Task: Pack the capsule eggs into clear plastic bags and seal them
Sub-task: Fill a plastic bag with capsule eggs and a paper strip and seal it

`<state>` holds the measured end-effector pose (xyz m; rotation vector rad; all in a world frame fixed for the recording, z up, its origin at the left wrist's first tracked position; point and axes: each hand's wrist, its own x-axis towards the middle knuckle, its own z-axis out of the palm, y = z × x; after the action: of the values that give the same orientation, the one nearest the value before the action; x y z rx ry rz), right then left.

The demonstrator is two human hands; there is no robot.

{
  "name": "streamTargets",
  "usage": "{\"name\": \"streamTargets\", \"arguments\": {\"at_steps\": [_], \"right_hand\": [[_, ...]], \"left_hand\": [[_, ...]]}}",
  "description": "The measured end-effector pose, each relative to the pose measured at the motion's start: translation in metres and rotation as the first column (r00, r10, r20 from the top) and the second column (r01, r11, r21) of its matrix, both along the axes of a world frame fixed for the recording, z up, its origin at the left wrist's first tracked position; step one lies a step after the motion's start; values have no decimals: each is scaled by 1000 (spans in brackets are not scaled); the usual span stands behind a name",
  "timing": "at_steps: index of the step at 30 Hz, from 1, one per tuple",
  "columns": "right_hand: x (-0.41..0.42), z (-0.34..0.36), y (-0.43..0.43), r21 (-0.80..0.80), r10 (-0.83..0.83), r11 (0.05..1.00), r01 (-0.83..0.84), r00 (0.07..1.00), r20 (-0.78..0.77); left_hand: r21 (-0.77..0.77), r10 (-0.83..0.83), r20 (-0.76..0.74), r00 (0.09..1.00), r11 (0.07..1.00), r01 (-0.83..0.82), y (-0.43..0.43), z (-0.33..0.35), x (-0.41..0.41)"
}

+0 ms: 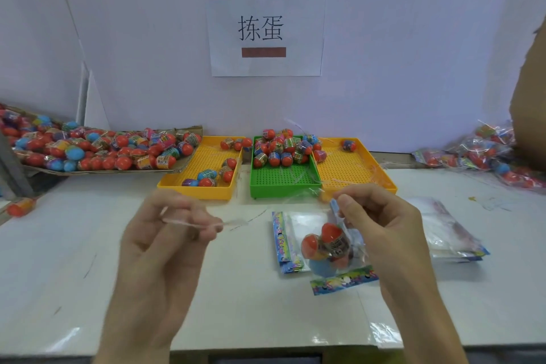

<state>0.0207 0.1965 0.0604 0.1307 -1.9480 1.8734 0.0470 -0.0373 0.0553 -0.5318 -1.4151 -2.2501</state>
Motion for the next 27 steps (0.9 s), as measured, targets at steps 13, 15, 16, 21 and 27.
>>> {"name": "streamTargets", "arguments": {"at_steps": [13, 15, 16, 21, 27], "right_hand": [[1, 1, -4, 47, 45, 998, -45, 999, -18], [2, 1, -5, 47, 47, 998, -46, 999, -23], [2, 1, -4, 46, 43, 998, -42, 999, -24], [1, 0, -6, 39, 49, 998, -48, 999, -14], [0, -1, -9, -44, 61, 997, -61, 998, 1]], "left_hand": [[-716, 585, 176, 792, 628, -304, 2, -16, -20], [-652, 646, 135, 752, 629, -423, 8, -26, -23], [-643, 648, 139, 749, 634, -429, 8, -32, -24], [-751, 391, 271, 880, 658, -61, 14, -43, -23], [-450, 126, 215, 969, 893, -16, 46, -38, -17]]}}
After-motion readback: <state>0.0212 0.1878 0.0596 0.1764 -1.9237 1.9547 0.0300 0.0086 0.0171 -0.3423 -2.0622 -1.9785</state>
